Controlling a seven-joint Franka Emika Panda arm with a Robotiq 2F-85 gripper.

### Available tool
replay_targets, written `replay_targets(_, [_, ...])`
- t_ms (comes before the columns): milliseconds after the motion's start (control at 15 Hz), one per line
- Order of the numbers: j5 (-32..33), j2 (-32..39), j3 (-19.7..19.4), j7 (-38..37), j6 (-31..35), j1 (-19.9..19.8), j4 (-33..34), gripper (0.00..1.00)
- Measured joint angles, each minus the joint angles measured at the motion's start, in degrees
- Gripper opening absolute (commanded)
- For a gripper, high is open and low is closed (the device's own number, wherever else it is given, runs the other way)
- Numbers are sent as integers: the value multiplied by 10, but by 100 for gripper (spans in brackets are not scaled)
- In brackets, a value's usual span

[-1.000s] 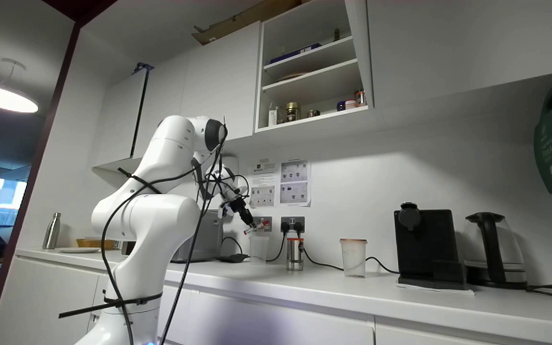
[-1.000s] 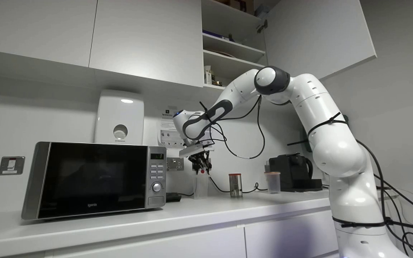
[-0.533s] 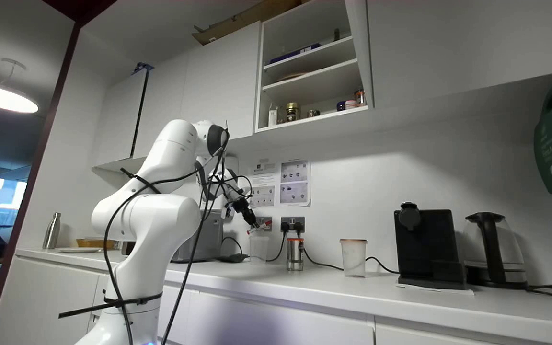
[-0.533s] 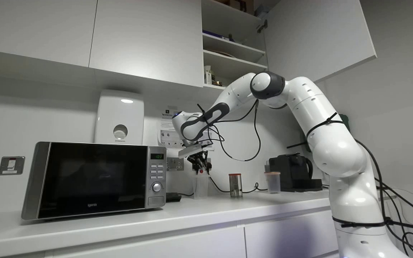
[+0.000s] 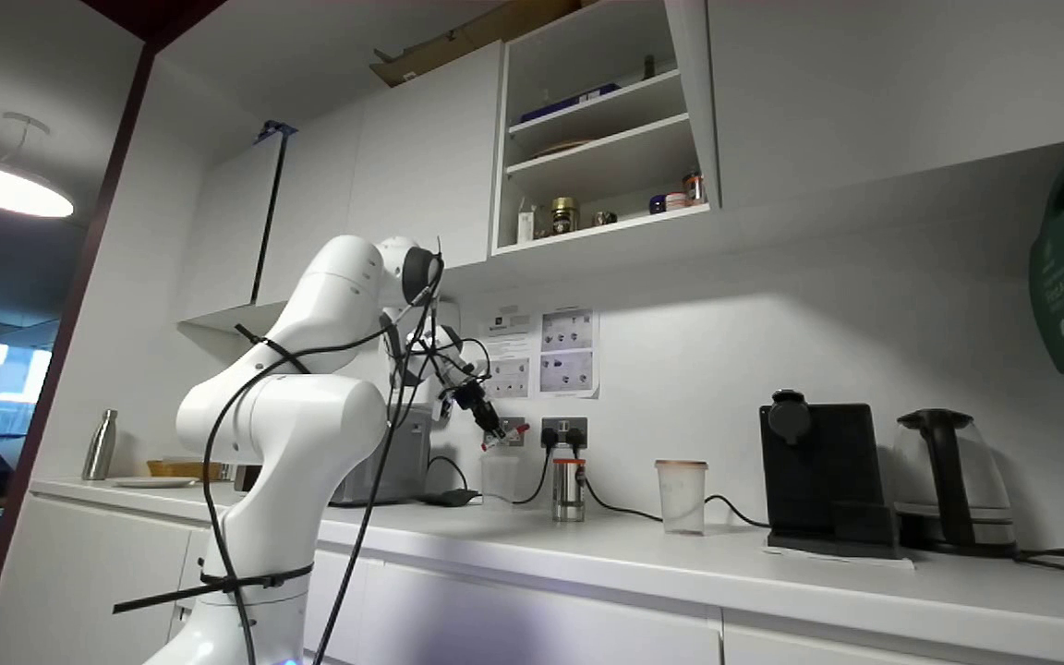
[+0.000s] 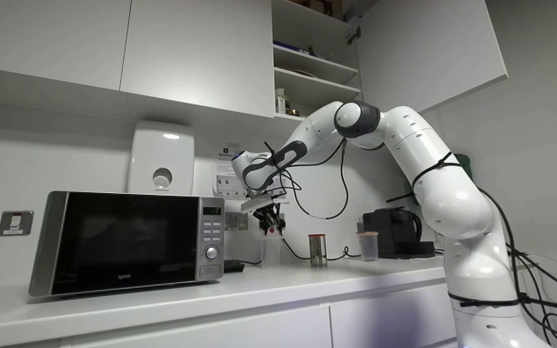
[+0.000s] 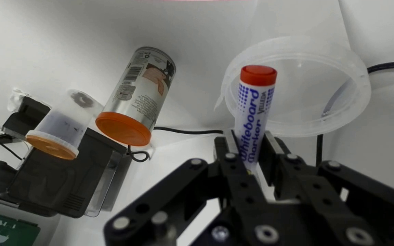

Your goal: Put the marker inside the cup

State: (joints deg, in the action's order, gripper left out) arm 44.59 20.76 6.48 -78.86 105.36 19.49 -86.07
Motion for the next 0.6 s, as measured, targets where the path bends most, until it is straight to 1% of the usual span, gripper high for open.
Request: replay_targets(600, [0,29,-14,14,0,0,25,5])
